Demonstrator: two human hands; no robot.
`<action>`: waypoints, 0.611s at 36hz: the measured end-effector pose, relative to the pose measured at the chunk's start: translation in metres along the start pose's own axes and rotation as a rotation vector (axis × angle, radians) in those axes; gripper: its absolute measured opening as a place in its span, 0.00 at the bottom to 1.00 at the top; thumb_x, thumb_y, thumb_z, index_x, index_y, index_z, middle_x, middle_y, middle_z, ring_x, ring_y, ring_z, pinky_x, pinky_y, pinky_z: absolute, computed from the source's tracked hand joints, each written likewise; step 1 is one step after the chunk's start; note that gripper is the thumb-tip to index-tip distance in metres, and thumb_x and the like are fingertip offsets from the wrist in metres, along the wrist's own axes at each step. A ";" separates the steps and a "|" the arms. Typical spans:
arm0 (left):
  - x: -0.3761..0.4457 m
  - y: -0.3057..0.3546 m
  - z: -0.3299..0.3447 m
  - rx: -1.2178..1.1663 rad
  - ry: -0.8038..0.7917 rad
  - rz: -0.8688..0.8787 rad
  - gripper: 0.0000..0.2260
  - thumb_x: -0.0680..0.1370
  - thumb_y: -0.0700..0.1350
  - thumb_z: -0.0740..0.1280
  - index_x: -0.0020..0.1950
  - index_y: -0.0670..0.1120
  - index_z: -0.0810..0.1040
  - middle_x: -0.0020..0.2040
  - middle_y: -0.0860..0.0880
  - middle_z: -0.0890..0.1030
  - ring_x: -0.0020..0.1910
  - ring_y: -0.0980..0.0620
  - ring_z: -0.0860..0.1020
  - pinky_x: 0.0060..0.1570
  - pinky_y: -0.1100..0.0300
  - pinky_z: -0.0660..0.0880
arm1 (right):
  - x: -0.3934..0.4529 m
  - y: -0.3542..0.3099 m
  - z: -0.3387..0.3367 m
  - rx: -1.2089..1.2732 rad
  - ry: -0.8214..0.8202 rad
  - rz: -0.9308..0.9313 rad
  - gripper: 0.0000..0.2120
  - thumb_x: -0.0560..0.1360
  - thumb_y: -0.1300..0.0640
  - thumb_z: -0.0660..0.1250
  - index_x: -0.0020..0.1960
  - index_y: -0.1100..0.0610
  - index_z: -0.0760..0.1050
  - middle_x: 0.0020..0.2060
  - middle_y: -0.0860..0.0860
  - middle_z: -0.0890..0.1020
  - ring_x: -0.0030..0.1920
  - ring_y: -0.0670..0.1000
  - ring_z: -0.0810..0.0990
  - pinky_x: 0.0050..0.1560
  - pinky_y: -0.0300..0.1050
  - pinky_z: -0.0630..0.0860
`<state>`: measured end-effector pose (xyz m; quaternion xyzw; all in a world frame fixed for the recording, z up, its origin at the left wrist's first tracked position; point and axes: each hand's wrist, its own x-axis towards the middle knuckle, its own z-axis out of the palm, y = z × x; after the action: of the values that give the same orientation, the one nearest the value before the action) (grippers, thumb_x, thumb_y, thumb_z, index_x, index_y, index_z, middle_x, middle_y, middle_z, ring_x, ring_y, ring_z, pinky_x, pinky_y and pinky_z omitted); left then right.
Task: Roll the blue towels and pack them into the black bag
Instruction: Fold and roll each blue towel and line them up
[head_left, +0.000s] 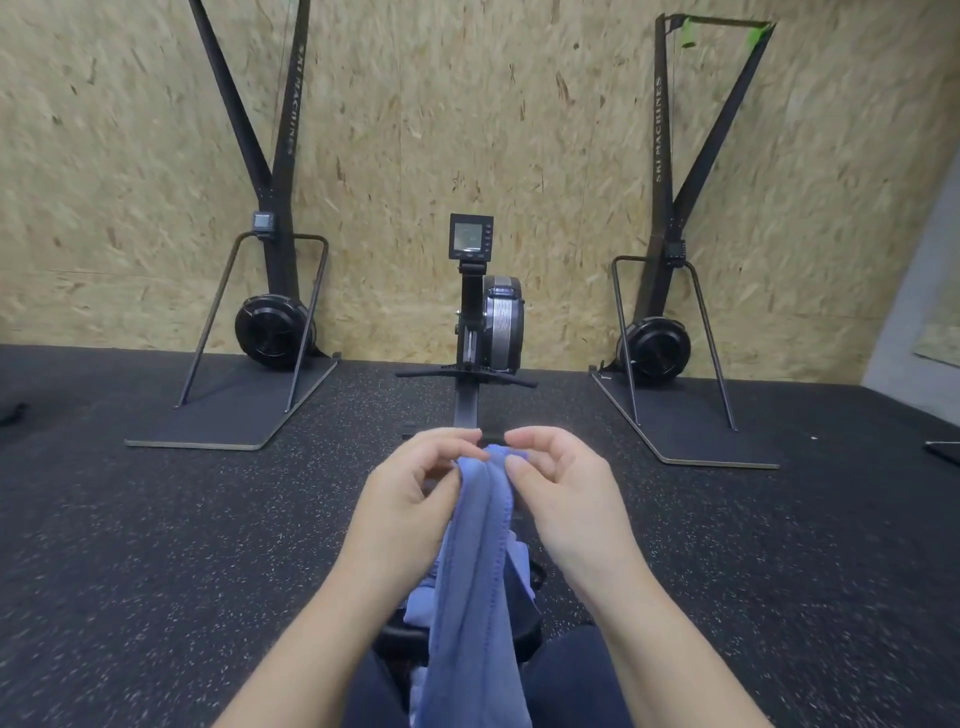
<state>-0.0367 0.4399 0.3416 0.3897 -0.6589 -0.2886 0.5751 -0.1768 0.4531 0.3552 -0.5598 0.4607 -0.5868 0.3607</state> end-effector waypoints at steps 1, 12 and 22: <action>0.000 0.001 0.000 -0.003 -0.004 -0.019 0.14 0.76 0.32 0.65 0.43 0.51 0.81 0.45 0.60 0.83 0.37 0.63 0.78 0.36 0.71 0.71 | 0.000 0.000 -0.001 -0.014 0.010 0.000 0.08 0.77 0.66 0.64 0.50 0.54 0.76 0.41 0.51 0.85 0.37 0.43 0.80 0.37 0.32 0.75; -0.001 0.004 -0.003 0.278 -0.077 0.107 0.07 0.78 0.42 0.67 0.42 0.53 0.77 0.38 0.58 0.79 0.37 0.59 0.75 0.38 0.69 0.68 | 0.000 -0.003 -0.005 -0.084 -0.016 -0.020 0.09 0.77 0.65 0.65 0.49 0.51 0.77 0.39 0.46 0.86 0.40 0.44 0.83 0.46 0.41 0.79; 0.003 0.013 -0.005 0.420 -0.111 0.248 0.07 0.77 0.47 0.69 0.46 0.55 0.71 0.39 0.60 0.77 0.36 0.61 0.73 0.36 0.69 0.66 | -0.004 -0.016 -0.008 -0.372 -0.145 -0.155 0.12 0.79 0.64 0.61 0.55 0.49 0.75 0.48 0.45 0.84 0.50 0.40 0.81 0.57 0.48 0.77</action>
<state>-0.0342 0.4443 0.3548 0.4007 -0.7777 -0.0935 0.4753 -0.1831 0.4625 0.3693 -0.6913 0.4894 -0.4758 0.2369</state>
